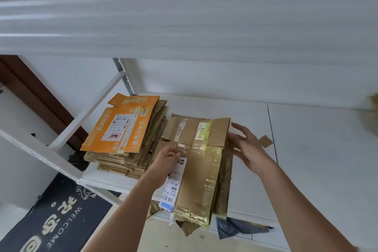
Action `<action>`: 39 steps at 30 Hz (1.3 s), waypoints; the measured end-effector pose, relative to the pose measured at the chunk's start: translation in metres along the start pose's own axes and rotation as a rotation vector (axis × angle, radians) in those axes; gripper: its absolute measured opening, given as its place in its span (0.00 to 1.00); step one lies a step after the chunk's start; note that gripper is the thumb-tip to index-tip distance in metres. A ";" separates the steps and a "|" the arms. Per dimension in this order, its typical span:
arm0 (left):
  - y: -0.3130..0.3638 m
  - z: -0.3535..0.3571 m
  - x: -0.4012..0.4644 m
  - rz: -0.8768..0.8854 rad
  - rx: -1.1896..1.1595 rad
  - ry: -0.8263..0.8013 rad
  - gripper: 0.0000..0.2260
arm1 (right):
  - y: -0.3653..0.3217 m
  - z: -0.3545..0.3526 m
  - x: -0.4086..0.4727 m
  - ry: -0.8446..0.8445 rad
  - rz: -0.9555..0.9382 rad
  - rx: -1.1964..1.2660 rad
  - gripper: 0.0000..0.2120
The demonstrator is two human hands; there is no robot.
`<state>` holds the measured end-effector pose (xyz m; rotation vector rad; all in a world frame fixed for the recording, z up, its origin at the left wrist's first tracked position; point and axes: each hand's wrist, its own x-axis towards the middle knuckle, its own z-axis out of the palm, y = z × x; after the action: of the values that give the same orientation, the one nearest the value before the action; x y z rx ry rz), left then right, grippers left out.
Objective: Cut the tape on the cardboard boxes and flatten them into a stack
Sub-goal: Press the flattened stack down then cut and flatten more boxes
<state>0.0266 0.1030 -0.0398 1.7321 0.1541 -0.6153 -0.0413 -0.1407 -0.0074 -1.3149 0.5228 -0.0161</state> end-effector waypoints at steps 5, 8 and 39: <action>0.005 -0.006 0.020 0.031 0.101 0.261 0.03 | 0.034 0.022 -0.002 -0.132 0.137 -0.250 0.45; 0.018 -0.009 0.032 0.061 0.086 0.365 0.06 | 0.048 0.047 -0.002 -0.165 0.029 -0.357 0.45; -0.033 -0.018 0.078 0.014 0.883 0.093 0.28 | 0.093 0.088 0.087 0.116 0.081 -0.735 0.31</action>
<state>0.0841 0.1111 -0.1034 2.6104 -0.0859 -0.6362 0.0429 -0.0612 -0.1106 -2.0156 0.7161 0.1840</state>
